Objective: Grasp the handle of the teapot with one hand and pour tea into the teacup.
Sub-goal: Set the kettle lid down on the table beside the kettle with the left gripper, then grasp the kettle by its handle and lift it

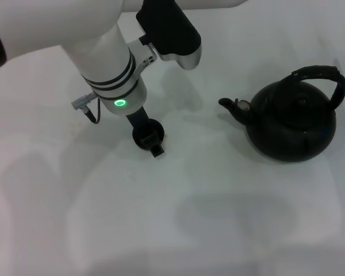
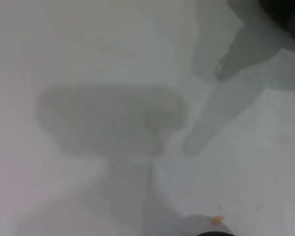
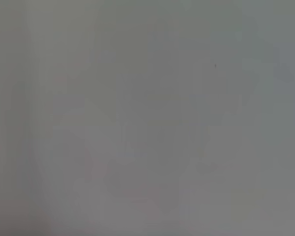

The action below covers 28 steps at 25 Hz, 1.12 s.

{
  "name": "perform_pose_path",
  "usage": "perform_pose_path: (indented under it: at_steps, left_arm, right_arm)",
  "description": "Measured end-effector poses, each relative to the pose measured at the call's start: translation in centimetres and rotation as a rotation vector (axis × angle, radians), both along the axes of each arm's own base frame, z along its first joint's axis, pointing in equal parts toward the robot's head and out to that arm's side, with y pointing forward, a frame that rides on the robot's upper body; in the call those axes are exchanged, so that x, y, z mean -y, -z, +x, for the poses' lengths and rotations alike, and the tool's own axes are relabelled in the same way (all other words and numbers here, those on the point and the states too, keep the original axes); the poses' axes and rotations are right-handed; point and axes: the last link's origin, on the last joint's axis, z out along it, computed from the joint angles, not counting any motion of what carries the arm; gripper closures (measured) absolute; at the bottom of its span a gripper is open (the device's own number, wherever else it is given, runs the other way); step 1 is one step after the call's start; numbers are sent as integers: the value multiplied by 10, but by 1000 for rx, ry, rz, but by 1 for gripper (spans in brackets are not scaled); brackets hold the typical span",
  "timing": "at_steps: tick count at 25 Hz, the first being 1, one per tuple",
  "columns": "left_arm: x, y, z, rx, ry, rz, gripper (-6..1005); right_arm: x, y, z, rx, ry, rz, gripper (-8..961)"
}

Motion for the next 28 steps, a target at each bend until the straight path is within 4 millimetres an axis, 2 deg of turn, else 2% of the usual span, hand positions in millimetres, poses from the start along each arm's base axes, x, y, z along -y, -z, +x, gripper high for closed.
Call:
perform_pose_path:
  at_steps: [8,13,28]
  left_arm:
    - [-2,-1,2,1,0,13,264]
    - [-3,-1,6,12,2,21,171]
    - [-3,-6,46,218,197,102,153]
  right_arm:
    - [-2,1,-4,-6,-12,2,77]
    - [-2,1,-4,-7,-13,3,78]
    - [0,-1,0,-5,-1,5,77]
